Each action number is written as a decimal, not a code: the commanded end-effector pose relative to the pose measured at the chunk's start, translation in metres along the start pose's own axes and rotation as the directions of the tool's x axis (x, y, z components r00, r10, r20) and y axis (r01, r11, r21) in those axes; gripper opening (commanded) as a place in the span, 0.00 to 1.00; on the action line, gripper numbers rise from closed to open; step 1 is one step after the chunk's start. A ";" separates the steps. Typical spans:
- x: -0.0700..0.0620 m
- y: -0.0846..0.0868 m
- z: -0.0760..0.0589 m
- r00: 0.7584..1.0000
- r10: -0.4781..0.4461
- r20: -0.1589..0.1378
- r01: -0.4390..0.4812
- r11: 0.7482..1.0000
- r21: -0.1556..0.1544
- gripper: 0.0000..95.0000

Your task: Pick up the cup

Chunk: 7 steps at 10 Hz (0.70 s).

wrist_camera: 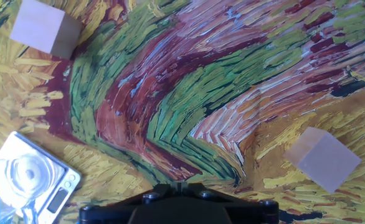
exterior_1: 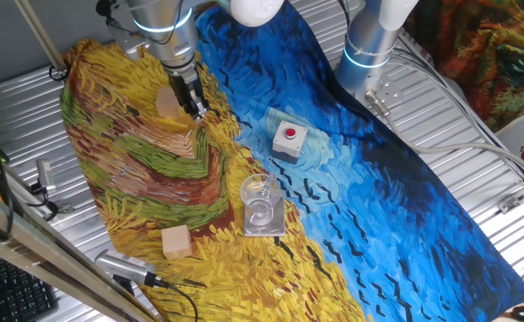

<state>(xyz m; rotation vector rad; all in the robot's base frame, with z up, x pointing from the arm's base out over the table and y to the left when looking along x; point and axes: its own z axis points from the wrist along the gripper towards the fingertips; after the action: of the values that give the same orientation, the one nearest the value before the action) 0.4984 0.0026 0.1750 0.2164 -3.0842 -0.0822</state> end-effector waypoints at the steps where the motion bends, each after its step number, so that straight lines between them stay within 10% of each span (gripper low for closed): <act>1: 0.000 0.003 0.000 1.000 -0.007 0.018 0.007 1.000 0.010 0.00; 7: -0.005 0.037 0.002 0.998 0.059 0.015 -0.060 0.996 0.068 0.00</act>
<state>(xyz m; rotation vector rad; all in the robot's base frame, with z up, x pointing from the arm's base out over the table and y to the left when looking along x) 0.5002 0.0431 0.1744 0.1250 -3.1015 0.0221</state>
